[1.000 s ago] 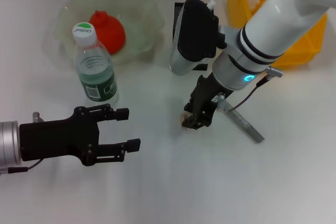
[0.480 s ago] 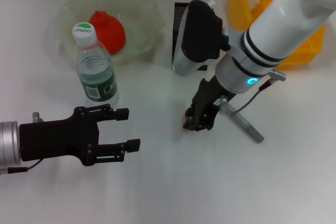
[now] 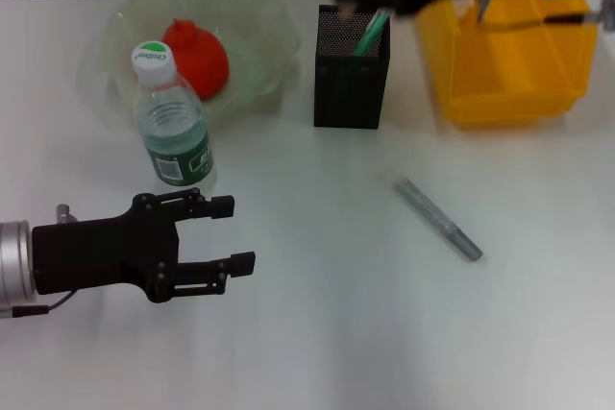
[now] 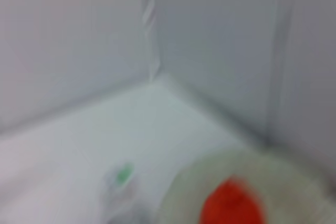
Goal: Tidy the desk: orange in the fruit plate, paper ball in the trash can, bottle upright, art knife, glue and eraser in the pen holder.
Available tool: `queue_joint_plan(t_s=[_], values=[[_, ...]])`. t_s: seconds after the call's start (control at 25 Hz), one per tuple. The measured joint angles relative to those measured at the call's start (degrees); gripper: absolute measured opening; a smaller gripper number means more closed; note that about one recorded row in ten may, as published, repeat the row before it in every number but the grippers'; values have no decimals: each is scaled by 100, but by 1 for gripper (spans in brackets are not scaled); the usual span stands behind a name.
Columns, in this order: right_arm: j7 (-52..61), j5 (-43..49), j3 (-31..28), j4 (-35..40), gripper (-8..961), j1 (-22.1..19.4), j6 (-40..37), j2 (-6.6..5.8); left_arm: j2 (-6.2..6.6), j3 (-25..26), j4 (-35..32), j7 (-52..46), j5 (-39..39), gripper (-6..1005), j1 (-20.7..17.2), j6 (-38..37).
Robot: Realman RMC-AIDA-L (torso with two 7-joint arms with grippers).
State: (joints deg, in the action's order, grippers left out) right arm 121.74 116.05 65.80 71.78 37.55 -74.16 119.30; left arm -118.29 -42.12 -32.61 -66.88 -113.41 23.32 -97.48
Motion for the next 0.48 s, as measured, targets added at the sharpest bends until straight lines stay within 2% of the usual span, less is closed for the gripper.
queue_joint_plan(t_s=[0.08,0.24,0.48], values=[[-298,-227,-305,-161,251,-55,379,-1,-1,3,0,0,2,784,-2,-1],[-395,-253,-350,-851,309,177,1000,-9,-1,-9,0,-16,3,784,7,10],[-471,-254,-361,-1098,397,305,1022,-11,9,-8,0,-46,-1,784,15,50]])
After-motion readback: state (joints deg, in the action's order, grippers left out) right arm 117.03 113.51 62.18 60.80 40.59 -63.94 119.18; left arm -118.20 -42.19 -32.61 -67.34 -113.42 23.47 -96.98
